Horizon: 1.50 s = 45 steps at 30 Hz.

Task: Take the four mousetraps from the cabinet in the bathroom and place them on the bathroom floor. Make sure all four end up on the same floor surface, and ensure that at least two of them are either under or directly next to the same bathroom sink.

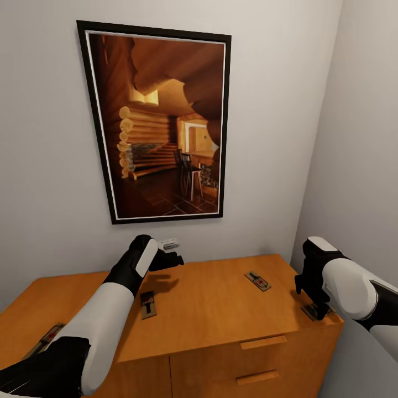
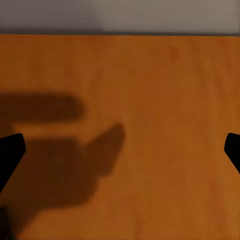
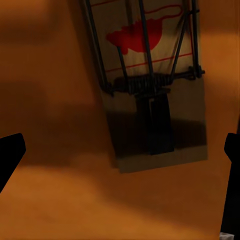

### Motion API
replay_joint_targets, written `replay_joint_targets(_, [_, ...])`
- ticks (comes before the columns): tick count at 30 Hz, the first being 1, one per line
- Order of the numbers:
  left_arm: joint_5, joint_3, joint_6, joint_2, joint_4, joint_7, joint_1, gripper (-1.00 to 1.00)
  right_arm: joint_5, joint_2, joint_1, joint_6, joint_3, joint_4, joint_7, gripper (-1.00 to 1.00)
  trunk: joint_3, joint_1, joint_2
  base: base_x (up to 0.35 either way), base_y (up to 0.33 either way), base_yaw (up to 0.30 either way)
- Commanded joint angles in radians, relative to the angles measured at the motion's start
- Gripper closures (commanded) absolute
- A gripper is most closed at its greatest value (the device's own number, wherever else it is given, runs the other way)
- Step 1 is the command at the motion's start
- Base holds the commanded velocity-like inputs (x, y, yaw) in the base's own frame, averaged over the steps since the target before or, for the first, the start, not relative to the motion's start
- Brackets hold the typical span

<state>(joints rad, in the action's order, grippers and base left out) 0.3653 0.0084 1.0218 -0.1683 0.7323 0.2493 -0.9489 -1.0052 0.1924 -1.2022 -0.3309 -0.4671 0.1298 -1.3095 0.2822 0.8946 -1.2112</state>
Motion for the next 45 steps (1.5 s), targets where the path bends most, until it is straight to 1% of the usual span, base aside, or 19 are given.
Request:
replay_joint_targets(1, [0.011,0.001,0.003,0.0,0.001,0.01,-0.001,-1.0,-0.009,0.001,0.0,-0.011,0.007,0.0,-0.005,-1.0,0.001,0.0,-0.001,0.0,0.0,0.0])
replay_joint_targets(37, [0.011,0.001,0.003,0.0,0.002,0.01,-0.001,-1.0,-0.006,0.001,0.0,-0.011,0.008,-0.006,-0.005,-1.0,0.001,0.0,-0.001,0.0,0.0,0.0])
replay_joint_targets(45, [0.011,0.001,0.004,0.0,0.002,0.01,-0.001,-1.0,-0.005,0.001,0.0,-0.011,0.008,-0.006,-0.005,-1.0,0.026,0.031,-0.057,0.0,0.0,0.0])
